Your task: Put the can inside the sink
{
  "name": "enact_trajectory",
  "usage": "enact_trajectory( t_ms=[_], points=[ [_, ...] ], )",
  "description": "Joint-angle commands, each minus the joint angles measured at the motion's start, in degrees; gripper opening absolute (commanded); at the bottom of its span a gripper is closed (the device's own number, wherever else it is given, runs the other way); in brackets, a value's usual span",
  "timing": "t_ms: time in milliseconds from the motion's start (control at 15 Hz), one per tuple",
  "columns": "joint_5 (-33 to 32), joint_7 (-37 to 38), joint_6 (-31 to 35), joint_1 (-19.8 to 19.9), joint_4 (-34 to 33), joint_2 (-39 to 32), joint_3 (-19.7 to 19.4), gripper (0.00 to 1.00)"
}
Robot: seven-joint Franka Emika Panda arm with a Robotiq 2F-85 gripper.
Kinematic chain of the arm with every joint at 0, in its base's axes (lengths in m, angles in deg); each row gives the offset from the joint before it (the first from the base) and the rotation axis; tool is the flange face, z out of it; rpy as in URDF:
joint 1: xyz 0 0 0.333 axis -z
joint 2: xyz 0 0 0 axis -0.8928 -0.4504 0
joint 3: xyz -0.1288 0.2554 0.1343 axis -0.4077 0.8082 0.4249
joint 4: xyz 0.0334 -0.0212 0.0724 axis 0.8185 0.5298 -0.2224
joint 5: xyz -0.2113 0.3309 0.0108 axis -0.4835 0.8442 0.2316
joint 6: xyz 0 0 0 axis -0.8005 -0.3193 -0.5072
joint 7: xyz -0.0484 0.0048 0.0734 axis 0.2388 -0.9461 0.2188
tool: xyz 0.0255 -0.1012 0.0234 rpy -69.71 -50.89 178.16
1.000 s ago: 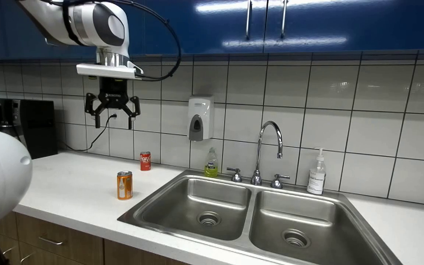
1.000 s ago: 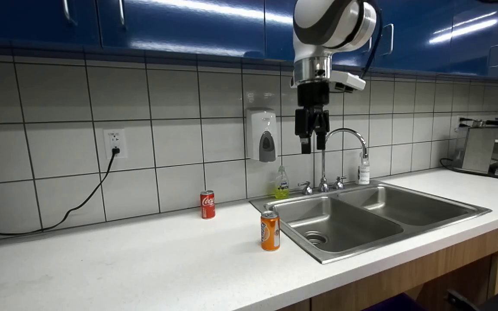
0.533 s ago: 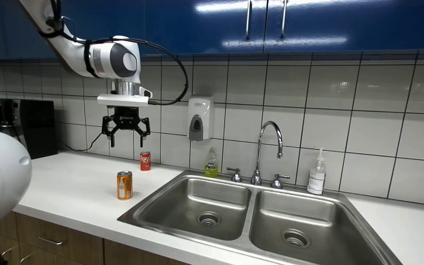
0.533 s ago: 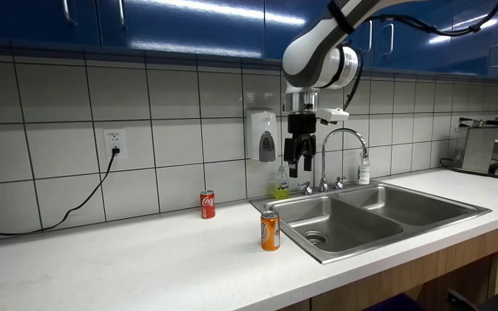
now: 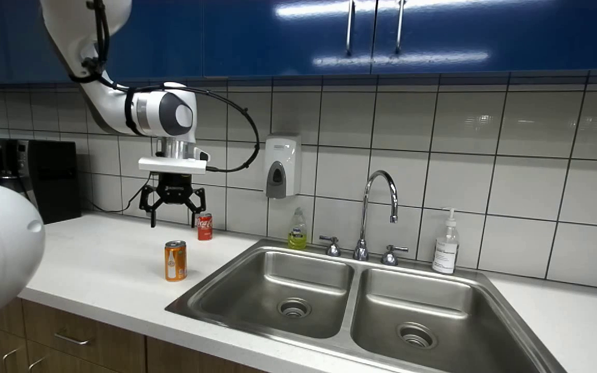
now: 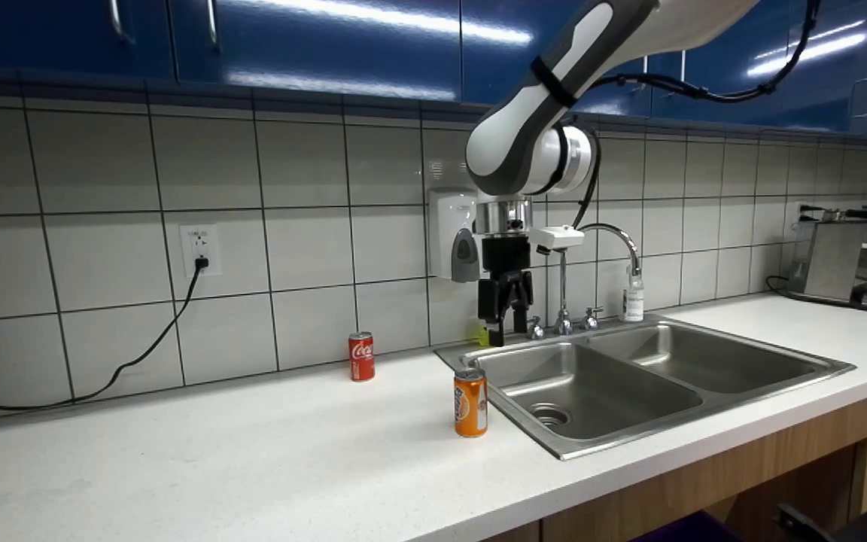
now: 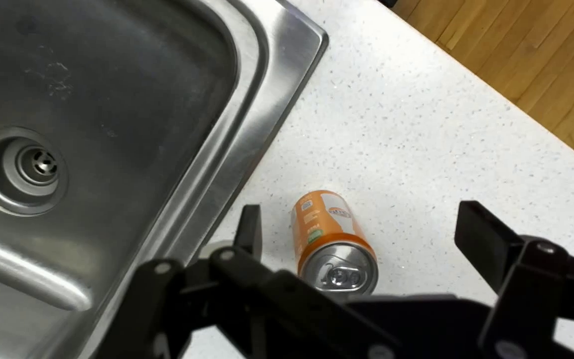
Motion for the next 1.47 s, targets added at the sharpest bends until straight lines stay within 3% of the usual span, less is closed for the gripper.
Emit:
enact_trajectory(
  t_ms=[0, 1400],
  points=[
    [2.2, -3.1, 0.0, 1.0, -3.0, -3.4, 2.3, 1.00],
    [3.2, -5.8, 3.4, 2.6, -6.7, -12.4, 5.5, 1.00]
  ],
)
